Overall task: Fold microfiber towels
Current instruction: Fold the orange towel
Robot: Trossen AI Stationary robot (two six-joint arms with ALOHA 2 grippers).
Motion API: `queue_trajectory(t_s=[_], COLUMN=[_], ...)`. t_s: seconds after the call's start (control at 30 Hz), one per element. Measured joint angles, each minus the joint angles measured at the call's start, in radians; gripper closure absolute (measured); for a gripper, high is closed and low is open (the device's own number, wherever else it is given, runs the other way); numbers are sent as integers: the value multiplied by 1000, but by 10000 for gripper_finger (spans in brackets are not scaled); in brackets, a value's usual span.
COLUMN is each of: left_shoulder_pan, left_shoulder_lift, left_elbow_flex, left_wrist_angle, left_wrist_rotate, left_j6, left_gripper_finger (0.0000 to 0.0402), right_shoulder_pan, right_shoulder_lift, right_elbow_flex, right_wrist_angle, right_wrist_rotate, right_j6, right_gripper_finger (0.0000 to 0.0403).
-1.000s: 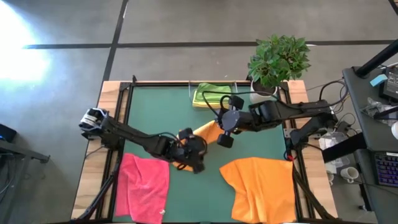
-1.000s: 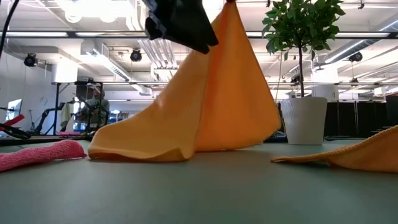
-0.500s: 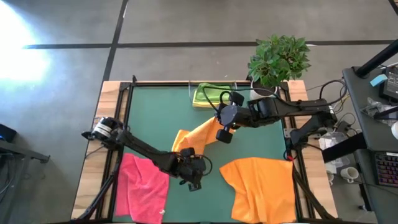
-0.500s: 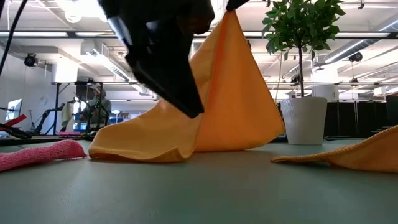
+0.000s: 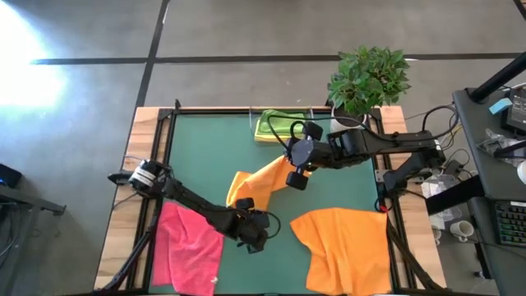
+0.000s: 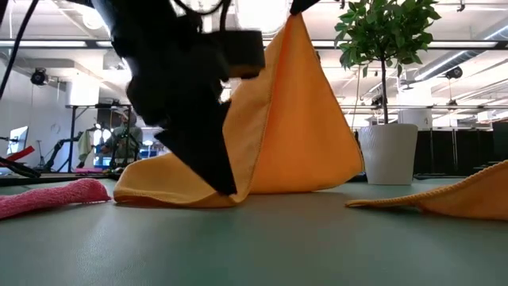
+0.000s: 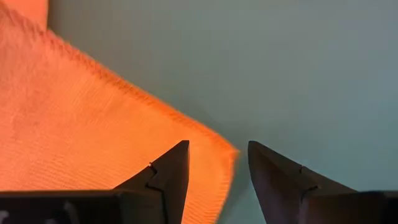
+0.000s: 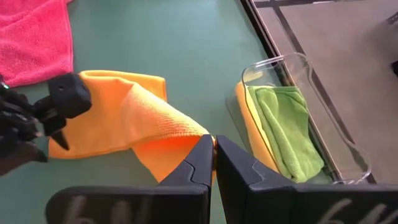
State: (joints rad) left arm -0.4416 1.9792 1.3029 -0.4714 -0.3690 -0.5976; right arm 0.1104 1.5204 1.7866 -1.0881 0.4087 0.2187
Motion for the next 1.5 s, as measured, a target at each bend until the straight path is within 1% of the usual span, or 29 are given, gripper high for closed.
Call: queue_trajectory(t_s=[0.23,0.33,0.43,0.5,0.6,0.63,0.8,0.93,1.03,1.17,1.3,1.5], left_shoulder_pan=[8,9,8,8,14,14,16,13,10,10,10,10], left_shoulder_lift=[50,58,59,60,61,62,38,-35,-133,-246,-363,-493], left_elbow_flex=[4,3,4,4,2,1,1,0,5,1,2,2], left_wrist_angle=[-8,-10,-20,-21,-30,-32,-46,-98,-133,-143,-159,-311], left_wrist_rotate=[-4,-1,-14,-33,-49,-61,-52,-26,-26,-30,-64,-70], left_j6=[0,0,1,7,55,61,62,60,54,54,54,55], left_gripper_finger=[253,265,299,334,386,393,399,401,401,401,401,401], right_shoulder_pan=[0,0,0,0,0,0,0,0,3,17,43,77], right_shoulder_lift=[0,0,0,0,0,0,-5,-21,-33,-43,-45,-46], right_elbow_flex=[0,-1,-1,-1,-1,-1,-1,-1,-1,-1,-1,-1], right_wrist_angle=[-3,-8,-8,-10,-14,-16,-74,-169,-221,-235,-251,-250], right_wrist_rotate=[-24,-25,-25,-24,-25,-24,-25,-25,-25,-34,-54,-69], right_j6=[6,7,6,6,6,4,-50,-81,-86,-87,-89,-75], right_gripper_finger=[395,395,395,395,395,395,395,395,395,395,395,395])
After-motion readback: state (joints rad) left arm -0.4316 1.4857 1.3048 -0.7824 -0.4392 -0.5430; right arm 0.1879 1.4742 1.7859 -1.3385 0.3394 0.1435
